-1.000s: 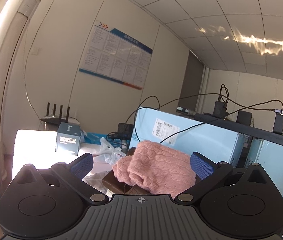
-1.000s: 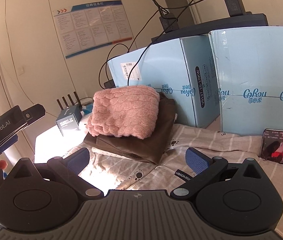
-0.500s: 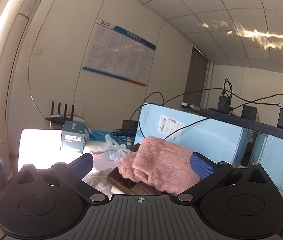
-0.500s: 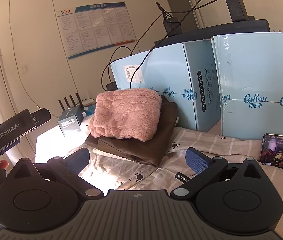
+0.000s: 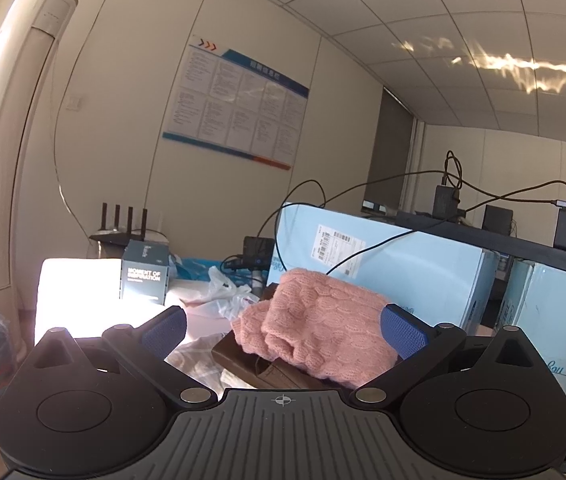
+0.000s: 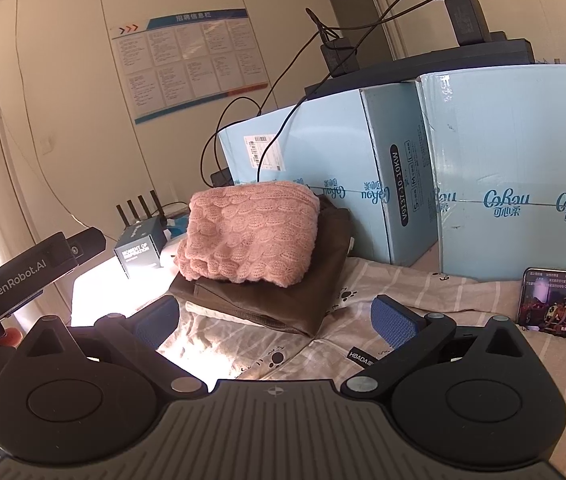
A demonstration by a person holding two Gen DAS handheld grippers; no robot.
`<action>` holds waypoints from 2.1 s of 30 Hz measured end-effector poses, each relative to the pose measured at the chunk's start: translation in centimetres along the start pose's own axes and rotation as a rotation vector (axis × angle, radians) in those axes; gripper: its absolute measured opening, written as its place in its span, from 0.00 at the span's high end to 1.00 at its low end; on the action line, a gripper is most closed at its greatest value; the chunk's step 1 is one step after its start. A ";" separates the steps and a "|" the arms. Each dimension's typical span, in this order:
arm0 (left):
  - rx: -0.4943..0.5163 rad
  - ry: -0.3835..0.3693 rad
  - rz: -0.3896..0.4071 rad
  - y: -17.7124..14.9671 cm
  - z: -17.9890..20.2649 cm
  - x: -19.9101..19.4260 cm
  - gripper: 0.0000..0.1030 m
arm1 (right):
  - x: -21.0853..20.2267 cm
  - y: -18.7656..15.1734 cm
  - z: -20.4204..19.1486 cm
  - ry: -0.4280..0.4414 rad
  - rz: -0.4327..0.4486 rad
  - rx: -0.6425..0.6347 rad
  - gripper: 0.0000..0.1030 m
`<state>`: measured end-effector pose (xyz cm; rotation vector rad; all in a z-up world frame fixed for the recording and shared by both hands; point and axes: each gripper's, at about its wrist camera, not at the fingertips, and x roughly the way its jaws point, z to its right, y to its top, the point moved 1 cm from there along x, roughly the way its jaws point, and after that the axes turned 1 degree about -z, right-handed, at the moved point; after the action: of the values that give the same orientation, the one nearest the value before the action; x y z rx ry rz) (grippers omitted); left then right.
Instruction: Fold clothes
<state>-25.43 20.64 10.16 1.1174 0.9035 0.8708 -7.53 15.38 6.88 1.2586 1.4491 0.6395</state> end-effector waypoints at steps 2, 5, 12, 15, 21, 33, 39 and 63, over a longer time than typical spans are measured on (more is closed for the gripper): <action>-0.001 0.000 -0.002 -0.1 0.0 0.0 0.00 | 0.0 0.0 0.0 -0.003 0.000 0.000 0.00; -0.002 0.000 -0.004 -0.1 -0.1 0.1 0.00 | 0.1 -0.1 -0.1 -0.005 -0.001 -0.003 0.00; -0.003 -0.002 -0.008 -0.2 -0.1 0.0 0.00 | 0.1 -0.1 -0.1 -0.004 0.000 -0.006 0.00; -0.001 -0.004 -0.011 -0.2 0.0 0.1 0.00 | 0.1 -0.1 -0.1 -0.004 0.000 -0.006 0.00; 0.003 -0.008 -0.015 -0.3 0.1 0.1 0.00 | 0.0 -0.2 -0.1 -0.003 0.001 -0.008 0.00; 0.001 -0.011 -0.018 -0.3 0.1 0.1 0.00 | 0.1 -0.1 -0.1 -0.004 0.000 -0.011 0.00; 0.001 -0.010 -0.020 -0.2 0.2 0.1 0.00 | 0.0 -0.1 -0.2 -0.003 0.001 -0.016 0.00; -0.001 0.021 -0.025 -0.4 0.3 0.4 0.00 | 0.3 -0.3 -0.1 -0.014 -0.007 -0.022 0.00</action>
<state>-24.97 20.82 9.76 1.0952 0.9323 0.8636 -7.66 15.59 6.56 1.2381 1.4303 0.6390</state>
